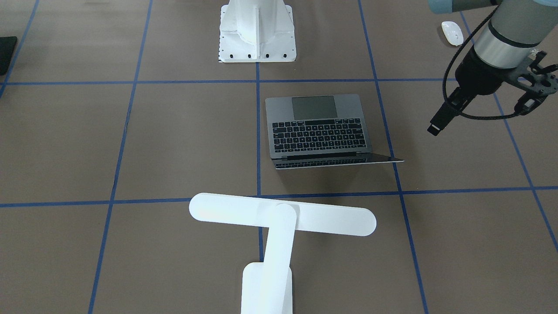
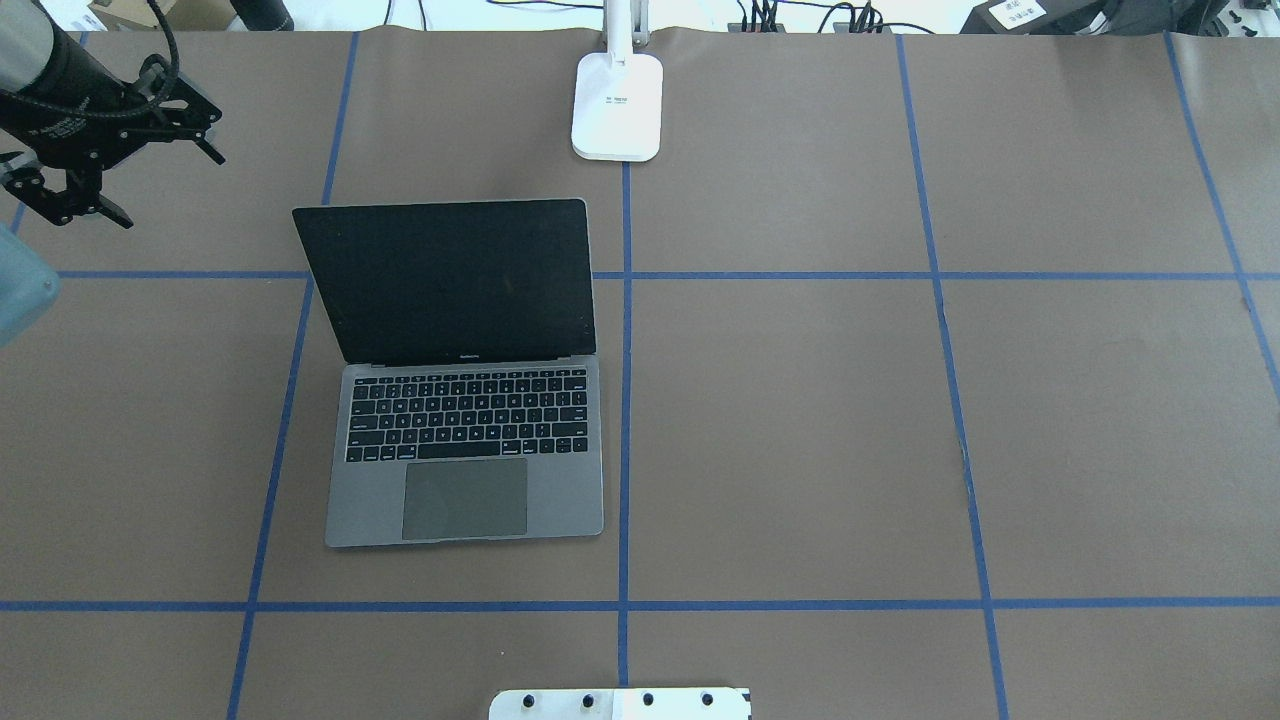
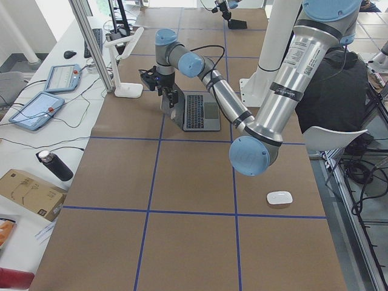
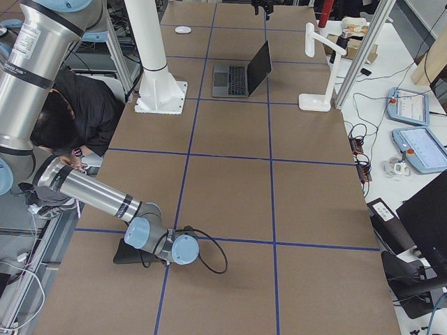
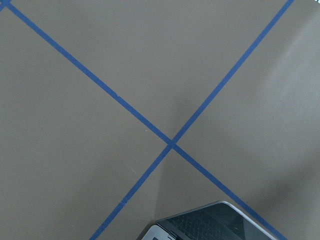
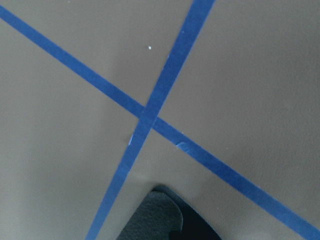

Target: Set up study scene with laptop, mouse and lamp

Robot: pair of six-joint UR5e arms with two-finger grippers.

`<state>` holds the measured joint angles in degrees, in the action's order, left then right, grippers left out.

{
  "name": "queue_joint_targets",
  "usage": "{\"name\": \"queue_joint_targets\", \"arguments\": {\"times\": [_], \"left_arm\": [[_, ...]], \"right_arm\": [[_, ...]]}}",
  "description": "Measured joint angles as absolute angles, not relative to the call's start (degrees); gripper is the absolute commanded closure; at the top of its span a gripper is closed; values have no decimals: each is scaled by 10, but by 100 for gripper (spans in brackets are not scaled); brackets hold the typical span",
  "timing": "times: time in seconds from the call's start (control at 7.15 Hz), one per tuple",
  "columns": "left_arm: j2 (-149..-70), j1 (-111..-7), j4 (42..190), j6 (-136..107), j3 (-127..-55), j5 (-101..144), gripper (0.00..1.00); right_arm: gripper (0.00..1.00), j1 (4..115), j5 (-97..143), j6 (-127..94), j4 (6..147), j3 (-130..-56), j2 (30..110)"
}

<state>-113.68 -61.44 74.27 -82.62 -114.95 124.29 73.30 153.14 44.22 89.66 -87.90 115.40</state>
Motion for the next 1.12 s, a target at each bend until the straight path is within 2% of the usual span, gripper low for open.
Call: {"name": "queue_joint_targets", "arguments": {"times": [0.14, 0.56, 0.84, 1.12], "left_arm": [[-1137, -614, 743, -826, -1149, 1243, 0], [-1134, -613, 743, -821, -1146, 1242, 0], [-1123, -613, 743, -794, -1147, 1242, 0], [-1099, -613, 743, -729, -1147, 1242, 0]], "right_arm": [[100, 733, 1542, 442, 931, -920, 1159], [100, 737, 1549, 439, 1169, -1107, 1148], [100, 737, 1555, 422, 1252, -1167, 1102], [100, 736, 1565, 346, 1266, -1205, 1062]]}}
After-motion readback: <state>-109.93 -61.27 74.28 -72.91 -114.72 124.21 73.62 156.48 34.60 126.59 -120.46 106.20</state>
